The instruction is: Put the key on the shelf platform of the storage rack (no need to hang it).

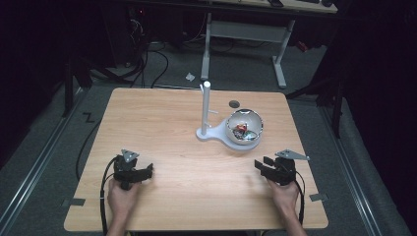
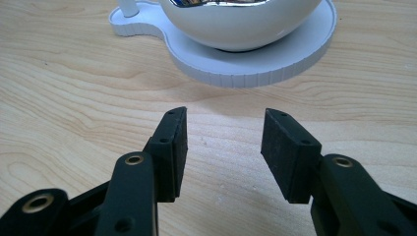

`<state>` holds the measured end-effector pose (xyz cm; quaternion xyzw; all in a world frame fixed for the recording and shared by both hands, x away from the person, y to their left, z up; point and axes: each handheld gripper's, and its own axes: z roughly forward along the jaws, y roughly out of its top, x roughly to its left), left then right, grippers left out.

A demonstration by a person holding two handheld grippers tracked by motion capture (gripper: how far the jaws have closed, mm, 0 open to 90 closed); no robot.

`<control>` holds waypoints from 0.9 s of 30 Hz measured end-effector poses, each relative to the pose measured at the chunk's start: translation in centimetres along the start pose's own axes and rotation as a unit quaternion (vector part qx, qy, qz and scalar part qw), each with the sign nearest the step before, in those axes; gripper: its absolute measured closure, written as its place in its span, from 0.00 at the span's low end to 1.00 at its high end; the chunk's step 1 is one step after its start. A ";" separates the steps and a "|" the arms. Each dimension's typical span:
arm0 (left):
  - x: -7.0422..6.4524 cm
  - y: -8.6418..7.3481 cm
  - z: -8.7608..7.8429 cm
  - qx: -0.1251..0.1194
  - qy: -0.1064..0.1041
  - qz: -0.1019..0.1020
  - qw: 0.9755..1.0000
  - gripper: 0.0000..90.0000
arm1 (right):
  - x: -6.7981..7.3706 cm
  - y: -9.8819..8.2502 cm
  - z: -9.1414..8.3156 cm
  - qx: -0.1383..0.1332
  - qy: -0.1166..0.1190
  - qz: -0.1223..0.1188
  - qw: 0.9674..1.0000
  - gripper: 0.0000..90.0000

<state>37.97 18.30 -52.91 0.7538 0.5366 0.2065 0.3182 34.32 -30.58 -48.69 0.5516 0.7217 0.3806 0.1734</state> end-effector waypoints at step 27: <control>0.0 0.0 0.0 -0.001 0.000 -0.001 1.000 0.19 | 0.2 -1.6 3.1 0.035 -0.064 -0.054 0.996 0.50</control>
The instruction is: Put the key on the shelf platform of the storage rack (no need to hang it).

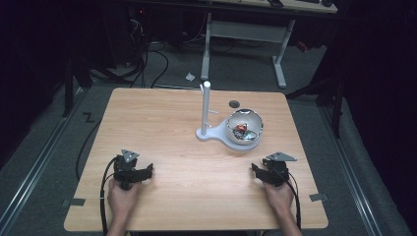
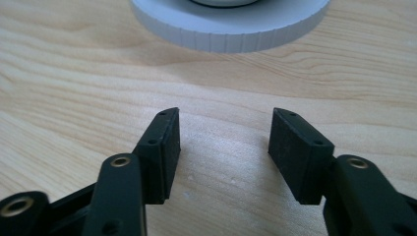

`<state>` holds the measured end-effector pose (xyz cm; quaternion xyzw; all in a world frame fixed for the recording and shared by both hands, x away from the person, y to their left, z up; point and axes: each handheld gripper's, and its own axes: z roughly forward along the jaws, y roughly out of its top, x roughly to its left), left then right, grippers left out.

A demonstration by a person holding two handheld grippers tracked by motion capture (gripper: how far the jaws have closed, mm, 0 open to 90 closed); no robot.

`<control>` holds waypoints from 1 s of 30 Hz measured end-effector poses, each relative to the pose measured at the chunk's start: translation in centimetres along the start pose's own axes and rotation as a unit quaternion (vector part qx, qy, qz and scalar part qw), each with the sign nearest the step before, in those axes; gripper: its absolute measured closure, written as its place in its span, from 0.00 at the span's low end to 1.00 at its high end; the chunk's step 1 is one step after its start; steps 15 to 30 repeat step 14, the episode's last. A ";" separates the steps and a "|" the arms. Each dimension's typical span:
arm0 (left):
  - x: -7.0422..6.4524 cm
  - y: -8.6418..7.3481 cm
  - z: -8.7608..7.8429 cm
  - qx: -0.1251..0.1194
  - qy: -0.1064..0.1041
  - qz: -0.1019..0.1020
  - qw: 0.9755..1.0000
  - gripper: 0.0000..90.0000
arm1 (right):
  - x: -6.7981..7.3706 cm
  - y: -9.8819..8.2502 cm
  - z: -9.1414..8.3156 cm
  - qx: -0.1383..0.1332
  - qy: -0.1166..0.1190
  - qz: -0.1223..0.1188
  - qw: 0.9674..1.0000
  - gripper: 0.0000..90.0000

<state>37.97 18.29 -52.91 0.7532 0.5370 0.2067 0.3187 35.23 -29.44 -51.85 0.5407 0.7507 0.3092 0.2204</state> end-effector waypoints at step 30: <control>0.0 0.0 0.0 0.000 0.000 0.000 1.000 0.19 | 0.2 0.0 0.0 0.001 -0.005 -0.005 1.000 0.47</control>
